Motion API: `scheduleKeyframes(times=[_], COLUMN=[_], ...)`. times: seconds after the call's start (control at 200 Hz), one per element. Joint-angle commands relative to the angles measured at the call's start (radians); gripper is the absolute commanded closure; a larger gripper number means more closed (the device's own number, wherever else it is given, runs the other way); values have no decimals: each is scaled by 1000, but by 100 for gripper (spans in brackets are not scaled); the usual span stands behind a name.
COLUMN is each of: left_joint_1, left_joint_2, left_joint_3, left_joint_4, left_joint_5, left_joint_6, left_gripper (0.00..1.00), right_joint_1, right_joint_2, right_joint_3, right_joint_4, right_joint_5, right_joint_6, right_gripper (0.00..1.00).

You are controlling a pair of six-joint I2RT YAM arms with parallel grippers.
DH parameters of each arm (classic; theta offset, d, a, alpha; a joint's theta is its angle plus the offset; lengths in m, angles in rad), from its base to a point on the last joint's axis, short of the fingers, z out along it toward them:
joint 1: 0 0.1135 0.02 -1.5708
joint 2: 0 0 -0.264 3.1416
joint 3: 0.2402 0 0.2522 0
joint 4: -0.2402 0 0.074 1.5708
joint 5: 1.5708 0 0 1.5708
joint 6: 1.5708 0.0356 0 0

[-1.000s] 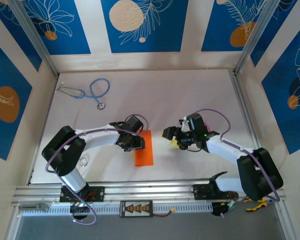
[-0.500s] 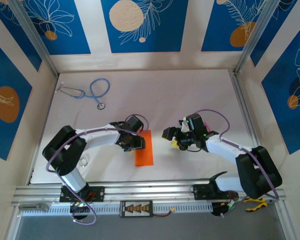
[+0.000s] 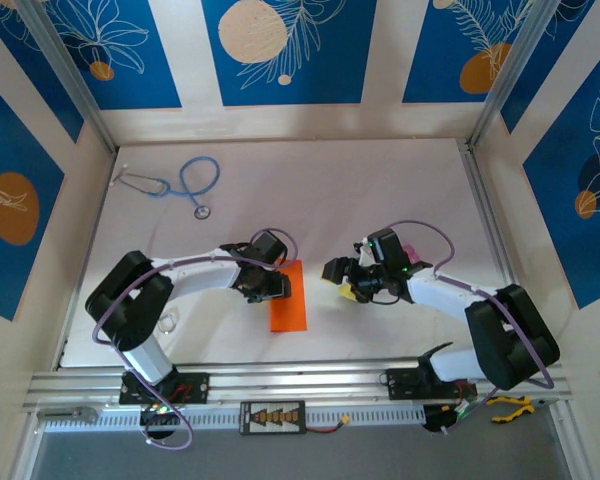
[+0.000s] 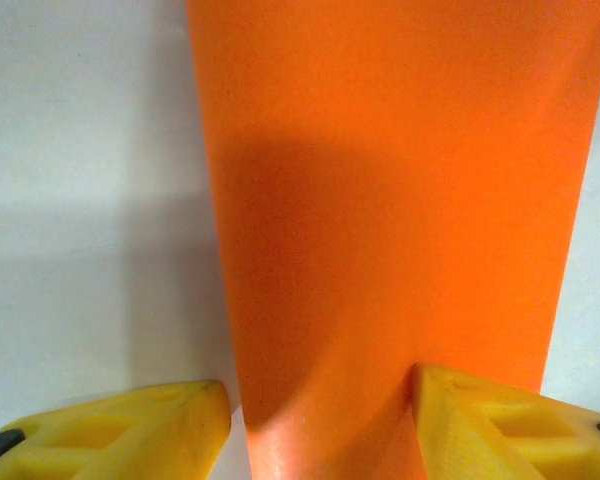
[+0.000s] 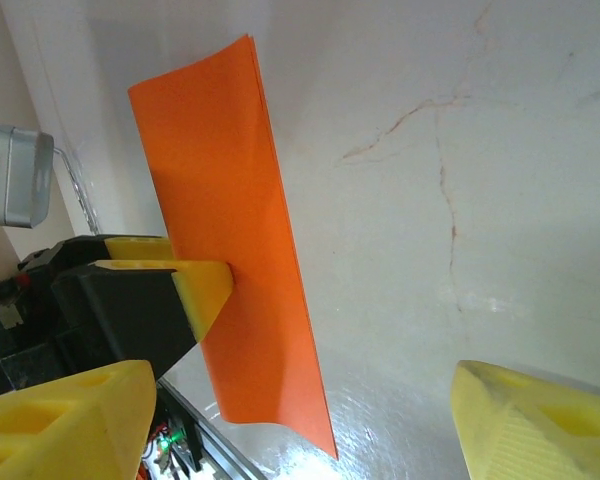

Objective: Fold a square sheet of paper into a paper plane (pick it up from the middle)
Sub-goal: First fold the square sheet of paper in half at the center of the table, then hold the square sheet of paper at the center of the table.

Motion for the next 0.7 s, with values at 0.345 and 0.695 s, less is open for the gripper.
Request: scheduleKeyframes(times=[0.345,0.695], left_joint_1=[-13,-13], left_joint_2=[88,88], left_joint_3=[-45,-56], left_joint_4=[56,71], left_joint_5=[20,24], left_joint_6=[19,11], left_gripper=[43,43], right_joint_1=[180,299], right_joint_2=[185,338], right_joint_3=[136,258], right_joint_4=[48,15], right_joint_5=[63,147], right_joint_6=[34,62], right_gripper=[82,100])
